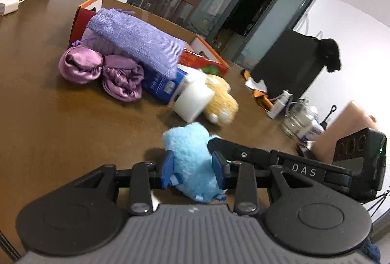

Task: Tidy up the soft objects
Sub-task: 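Lift the light blue plush and carry it over the cardboard box, then lower the blue plush into the box and open both grippers, then reach both grippers to the lavender mesh pouch and pinch its edge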

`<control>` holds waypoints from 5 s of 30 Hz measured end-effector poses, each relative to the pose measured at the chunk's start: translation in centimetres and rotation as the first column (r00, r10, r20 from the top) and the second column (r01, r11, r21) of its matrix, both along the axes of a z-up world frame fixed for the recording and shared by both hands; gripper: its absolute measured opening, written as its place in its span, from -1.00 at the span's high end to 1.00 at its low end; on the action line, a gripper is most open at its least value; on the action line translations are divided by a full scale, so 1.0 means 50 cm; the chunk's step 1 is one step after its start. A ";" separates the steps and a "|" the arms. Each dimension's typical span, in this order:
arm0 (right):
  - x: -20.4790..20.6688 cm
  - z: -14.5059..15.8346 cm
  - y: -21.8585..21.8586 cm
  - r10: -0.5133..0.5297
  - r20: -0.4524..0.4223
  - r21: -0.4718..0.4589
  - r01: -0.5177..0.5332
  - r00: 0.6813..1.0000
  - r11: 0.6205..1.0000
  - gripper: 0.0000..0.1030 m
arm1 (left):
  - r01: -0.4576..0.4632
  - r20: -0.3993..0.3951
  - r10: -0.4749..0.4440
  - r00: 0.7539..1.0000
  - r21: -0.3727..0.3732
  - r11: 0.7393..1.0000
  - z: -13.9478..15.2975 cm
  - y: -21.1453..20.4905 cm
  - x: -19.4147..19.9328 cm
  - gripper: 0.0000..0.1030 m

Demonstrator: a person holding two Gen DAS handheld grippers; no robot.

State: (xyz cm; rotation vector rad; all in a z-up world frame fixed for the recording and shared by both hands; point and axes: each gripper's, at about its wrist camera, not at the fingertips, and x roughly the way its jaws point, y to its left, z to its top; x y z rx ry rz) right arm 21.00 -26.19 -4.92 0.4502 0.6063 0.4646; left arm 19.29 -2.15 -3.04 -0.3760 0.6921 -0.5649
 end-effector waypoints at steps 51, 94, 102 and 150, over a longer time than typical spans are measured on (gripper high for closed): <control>0.512 0.222 0.052 0.068 0.071 0.022 -0.070 0.995 0.997 0.28 | -0.052 0.031 0.054 0.998 -0.053 0.997 0.189 0.048 0.524 0.20; 0.163 0.384 -0.121 -0.057 0.291 -0.301 0.148 0.955 0.942 -0.66 | -0.300 0.426 0.139 0.894 0.339 0.892 0.321 0.049 0.162 -0.93; -0.035 0.229 -0.099 -0.081 0.321 -0.223 0.158 0.944 0.962 -0.72 | -0.356 0.476 0.179 0.861 0.313 0.881 0.201 0.061 0.001 -1.00; 0.055 0.110 0.009 0.145 0.077 0.020 -0.147 0.986 0.989 0.67 | -0.031 0.072 0.033 0.997 -0.021 0.999 0.102 0.069 0.063 0.82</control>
